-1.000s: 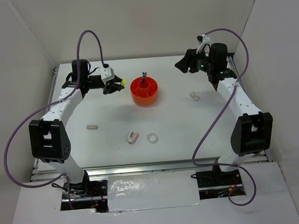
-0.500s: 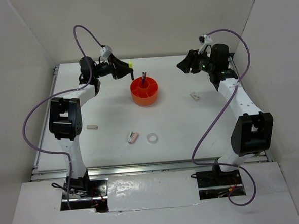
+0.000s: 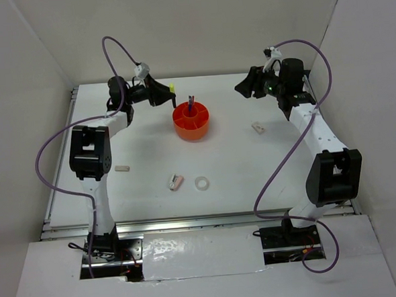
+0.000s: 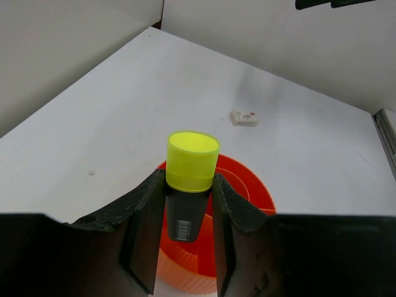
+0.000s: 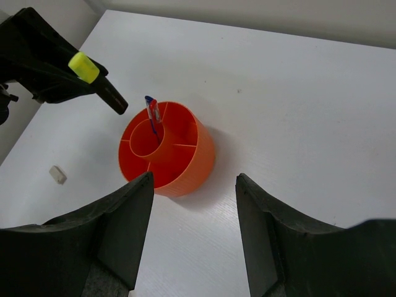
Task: Sort the stationery into containers
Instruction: Place the pen in the storage box.
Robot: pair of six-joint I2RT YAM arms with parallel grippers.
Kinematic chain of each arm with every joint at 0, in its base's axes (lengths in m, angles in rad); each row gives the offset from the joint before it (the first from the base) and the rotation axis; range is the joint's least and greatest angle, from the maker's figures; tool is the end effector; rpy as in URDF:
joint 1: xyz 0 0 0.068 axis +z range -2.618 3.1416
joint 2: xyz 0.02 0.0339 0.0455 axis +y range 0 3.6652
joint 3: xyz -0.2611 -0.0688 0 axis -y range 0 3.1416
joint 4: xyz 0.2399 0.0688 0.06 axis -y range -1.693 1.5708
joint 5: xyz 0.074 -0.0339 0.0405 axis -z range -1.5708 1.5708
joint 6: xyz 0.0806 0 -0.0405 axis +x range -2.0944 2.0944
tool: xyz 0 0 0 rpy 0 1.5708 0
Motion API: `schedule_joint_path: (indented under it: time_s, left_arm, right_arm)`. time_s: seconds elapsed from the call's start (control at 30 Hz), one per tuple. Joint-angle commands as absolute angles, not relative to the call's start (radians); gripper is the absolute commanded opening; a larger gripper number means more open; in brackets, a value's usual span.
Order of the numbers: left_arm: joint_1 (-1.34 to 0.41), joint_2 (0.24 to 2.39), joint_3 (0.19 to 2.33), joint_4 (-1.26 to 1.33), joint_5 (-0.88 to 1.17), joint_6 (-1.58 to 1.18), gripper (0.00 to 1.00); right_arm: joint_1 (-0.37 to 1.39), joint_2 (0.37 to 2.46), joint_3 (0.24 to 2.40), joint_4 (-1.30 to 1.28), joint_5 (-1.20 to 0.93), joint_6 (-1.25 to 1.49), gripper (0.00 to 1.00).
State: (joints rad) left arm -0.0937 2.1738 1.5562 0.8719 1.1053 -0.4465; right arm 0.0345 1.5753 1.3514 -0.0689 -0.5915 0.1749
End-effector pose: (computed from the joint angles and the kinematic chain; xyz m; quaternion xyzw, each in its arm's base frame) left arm 0.4961 -0.1190 0.2663 0.3175 0.5855 -0.4891 0.5632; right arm 0.4015 0.0588 0.3392 -0.1195 0.7781 0.2923 0.5429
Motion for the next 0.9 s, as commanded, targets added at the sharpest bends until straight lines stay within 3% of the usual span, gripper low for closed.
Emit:
schedule_joint_path:
  time_s: [0.0,0.47,0.67,0.73,0.87]
  left_arm:
    - [-0.09,2.192,1.601,0.888,1.121,-0.388,0.08]
    - [-0.112,2.226,1.601,0.813,1.111,-0.316,0.09]
    - [-0.121,2.233,1.595,0.805,1.109,-0.311,0.13]
    - [-0.124,2.238,1.589,0.805,1.111,-0.313,0.17]
    - [-0.129,2.226,1.574,0.807,1.1,-0.307,0.36]
  right_arm:
    - [0.031,1.58,1.37,-0.074,-0.607,0.164,0.62]
    - [0.037,1.595,1.376,-0.083,-0.591,0.158,0.63]
    - [0.034,1.598,1.382,-0.094,-0.583,0.153,0.63]
    - [0.034,1.598,1.384,-0.098,-0.583,0.152,0.63]
    - [0.034,1.595,1.385,-0.101,-0.575,0.155,0.64]
